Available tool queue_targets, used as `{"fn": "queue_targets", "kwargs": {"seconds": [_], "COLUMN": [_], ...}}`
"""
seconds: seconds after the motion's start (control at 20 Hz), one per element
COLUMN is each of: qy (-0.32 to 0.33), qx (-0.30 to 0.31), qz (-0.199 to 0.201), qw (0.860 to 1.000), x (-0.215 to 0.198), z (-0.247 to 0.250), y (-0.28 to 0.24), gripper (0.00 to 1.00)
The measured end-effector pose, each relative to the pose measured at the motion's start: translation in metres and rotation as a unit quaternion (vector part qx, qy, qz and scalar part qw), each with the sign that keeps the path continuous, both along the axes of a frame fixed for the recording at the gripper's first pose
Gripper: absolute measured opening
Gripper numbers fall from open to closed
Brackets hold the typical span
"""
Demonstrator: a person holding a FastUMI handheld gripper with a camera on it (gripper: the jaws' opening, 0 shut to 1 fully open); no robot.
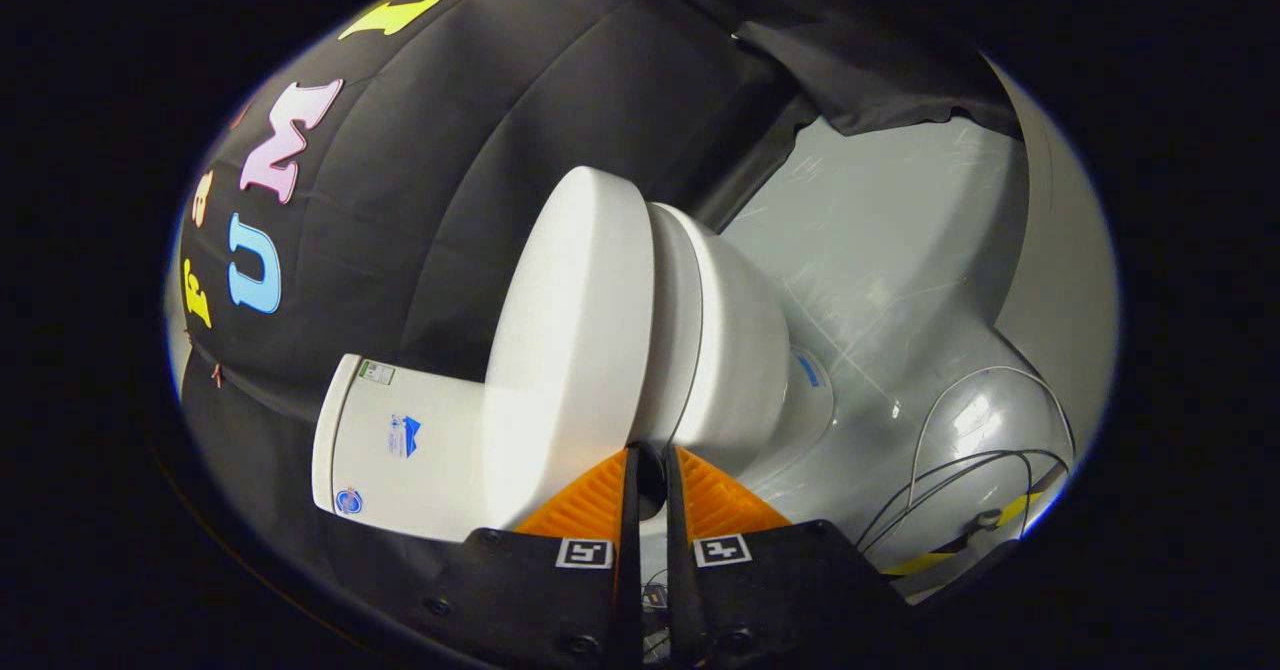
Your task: Open the toilet lid.
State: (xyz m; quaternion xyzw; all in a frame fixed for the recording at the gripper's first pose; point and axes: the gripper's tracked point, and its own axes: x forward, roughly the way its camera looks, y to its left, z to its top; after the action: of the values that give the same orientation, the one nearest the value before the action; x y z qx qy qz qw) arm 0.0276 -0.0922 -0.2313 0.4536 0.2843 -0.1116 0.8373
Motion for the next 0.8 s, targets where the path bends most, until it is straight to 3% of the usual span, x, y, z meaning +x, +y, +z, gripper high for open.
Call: {"fn": "queue_targets", "kwargs": {"seconds": [0.1, 0.15, 0.8], "qy": [-0.004, 0.0, 0.005], "qx": [0.007, 0.02, 0.007], "qz": [-0.008, -0.013, 0.0], "qw": [1.0, 1.0, 1.0], "x": [0.013, 0.011, 0.002], "z": [-0.019, -0.004, 0.012], "y": [0.003, -0.007, -0.003], "gripper": [0.1, 0.06, 0.05]}}
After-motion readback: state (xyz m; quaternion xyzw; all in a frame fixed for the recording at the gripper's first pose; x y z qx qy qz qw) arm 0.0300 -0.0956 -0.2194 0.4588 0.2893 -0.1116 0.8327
